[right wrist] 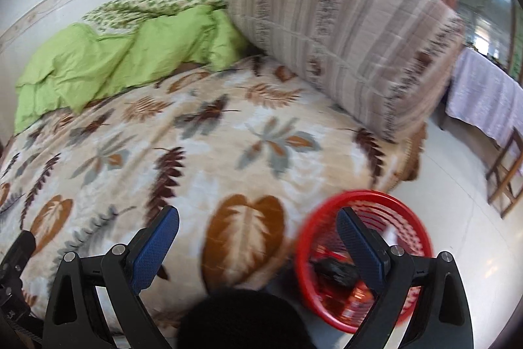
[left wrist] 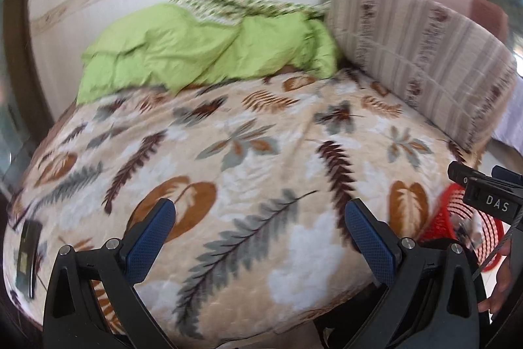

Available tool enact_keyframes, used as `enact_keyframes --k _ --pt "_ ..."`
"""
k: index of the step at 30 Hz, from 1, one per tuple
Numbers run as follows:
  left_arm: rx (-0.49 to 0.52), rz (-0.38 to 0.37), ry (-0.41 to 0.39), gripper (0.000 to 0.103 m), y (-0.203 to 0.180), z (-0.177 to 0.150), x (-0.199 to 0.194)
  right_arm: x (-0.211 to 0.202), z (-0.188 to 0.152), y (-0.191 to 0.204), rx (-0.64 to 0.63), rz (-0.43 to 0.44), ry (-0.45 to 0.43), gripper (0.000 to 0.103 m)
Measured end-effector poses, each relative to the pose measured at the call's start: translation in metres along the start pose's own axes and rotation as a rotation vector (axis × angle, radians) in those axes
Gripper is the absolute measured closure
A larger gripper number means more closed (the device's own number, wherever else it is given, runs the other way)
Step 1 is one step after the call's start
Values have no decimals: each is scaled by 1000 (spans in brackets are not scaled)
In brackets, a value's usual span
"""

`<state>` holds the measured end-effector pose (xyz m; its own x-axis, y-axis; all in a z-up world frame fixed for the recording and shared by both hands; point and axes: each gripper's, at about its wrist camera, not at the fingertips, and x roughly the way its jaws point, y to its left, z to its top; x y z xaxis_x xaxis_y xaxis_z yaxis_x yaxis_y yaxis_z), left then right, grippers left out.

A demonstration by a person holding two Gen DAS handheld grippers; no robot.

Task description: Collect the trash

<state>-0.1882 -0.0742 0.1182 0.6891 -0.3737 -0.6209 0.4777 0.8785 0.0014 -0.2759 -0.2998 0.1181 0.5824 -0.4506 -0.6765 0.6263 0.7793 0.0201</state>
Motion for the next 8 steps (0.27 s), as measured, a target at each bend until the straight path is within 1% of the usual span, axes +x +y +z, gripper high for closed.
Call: enact_keyframes --k 1,3,5,8 --pt "-18 11 15 0 8 0 5 8 3 12 -17 20 1 5" --pt "-72 56 62 0 31 -1 21 23 9 35 -48 58 1 5" --pt "-126 111 109 0 55 -4 39 47 16 66 -93 104 20 5" --pt "-193 141 180 0 84 -8 68 84 24 105 -117 144 56 5"
